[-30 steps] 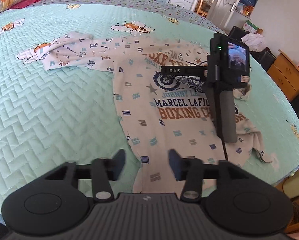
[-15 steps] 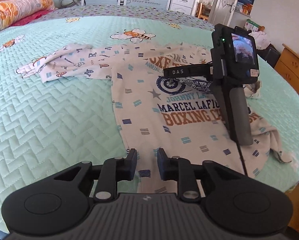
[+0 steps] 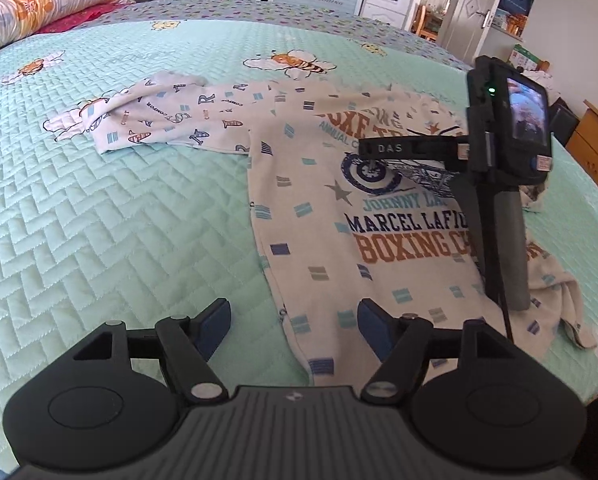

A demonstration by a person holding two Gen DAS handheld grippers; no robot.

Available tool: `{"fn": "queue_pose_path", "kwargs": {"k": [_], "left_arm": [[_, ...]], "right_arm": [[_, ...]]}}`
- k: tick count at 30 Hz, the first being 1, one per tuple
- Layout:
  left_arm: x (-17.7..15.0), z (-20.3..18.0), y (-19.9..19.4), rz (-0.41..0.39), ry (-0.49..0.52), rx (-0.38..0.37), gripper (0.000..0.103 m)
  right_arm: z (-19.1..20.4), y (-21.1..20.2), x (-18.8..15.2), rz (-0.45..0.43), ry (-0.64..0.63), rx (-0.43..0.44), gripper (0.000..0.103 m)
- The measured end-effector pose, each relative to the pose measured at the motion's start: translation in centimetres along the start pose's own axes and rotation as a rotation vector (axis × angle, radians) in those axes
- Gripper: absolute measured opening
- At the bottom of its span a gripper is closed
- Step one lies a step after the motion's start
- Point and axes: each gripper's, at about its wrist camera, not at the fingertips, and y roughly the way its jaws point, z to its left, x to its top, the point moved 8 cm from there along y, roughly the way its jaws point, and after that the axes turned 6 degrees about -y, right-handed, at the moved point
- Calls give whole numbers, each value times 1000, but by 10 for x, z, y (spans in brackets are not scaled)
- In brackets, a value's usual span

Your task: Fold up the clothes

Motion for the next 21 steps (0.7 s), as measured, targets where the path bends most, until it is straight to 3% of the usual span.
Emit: {"fn": "queue_pose_path", "kwargs": {"k": [11,21], "left_arm": [[13,-13,17,51,14,136,73],[33,-26,10,26,8,113,73]], "right_arm": [[-1,1,0,0,1,1,102],[-2,0,-1,0,1,1,102]]}}
